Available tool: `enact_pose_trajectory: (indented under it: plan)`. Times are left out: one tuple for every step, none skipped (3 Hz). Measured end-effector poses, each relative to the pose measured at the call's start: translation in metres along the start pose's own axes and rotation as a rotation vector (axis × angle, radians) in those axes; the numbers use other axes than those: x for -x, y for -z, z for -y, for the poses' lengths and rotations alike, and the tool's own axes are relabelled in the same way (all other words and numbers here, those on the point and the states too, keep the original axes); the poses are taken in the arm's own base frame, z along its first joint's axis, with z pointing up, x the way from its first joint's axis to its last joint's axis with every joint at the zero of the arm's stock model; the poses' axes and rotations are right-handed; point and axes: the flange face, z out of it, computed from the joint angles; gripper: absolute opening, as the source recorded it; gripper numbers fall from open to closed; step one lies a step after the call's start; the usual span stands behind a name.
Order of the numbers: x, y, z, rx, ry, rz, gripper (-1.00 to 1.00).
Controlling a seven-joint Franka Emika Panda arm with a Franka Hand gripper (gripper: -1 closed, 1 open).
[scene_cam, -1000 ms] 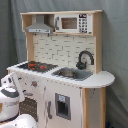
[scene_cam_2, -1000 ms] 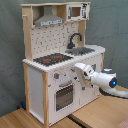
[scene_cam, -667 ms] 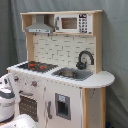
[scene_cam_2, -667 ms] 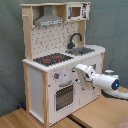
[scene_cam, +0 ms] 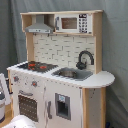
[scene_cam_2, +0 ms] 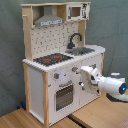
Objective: Play with the kitchen
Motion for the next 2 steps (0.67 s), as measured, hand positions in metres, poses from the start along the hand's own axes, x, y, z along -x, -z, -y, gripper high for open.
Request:
enact_pose_trajectory:
  plan:
    - [-0.017,0.016,-0.011,0.015,-0.104,-0.057,1.00]
    - [-0.006,-0.007,-0.021,0.044,-0.179,-0.034,1.00]
